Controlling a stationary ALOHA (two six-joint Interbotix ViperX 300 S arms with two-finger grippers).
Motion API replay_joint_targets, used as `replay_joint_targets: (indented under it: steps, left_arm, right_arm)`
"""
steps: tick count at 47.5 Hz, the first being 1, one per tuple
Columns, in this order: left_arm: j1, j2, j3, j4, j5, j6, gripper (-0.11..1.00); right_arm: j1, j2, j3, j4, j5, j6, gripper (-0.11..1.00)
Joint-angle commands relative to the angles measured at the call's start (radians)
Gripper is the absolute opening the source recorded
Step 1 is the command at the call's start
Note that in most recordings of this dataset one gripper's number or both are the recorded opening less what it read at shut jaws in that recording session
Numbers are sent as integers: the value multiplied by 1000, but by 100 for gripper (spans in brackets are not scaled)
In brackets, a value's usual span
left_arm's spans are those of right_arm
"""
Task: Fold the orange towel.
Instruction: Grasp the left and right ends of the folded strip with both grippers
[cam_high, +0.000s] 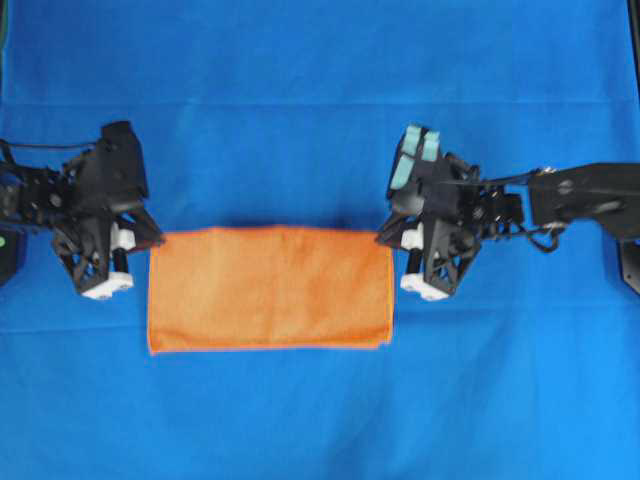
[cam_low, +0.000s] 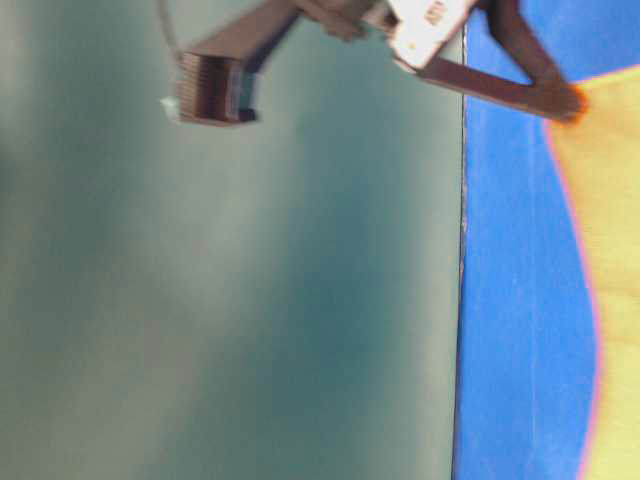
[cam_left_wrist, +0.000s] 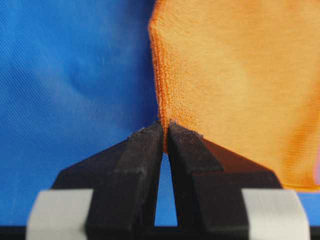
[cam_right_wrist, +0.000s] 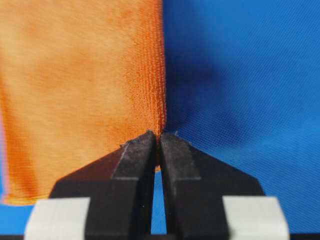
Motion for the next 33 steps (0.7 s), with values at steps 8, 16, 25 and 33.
replay_joint_targets:
  steps: [8, 16, 25, 33]
  left_arm:
    - [-5, -138, -46, 2, 63, -2, 4]
    - [-15, -163, -46, 2, 57, -2, 4]
    - [-38, -130, -55, 0, -23, -3, 4]
    - [-95, -61, -87, 2, -132, 11, 4]
  right_arm:
    - [6, -133, -17, -2, 75, -2, 3]
    - [8, -150, -20, -6, 77, -6, 3]
    - [-8, -143, -28, -32, 67, -3, 3]
    - [-91, -143, -31, -51, 71, -3, 3]
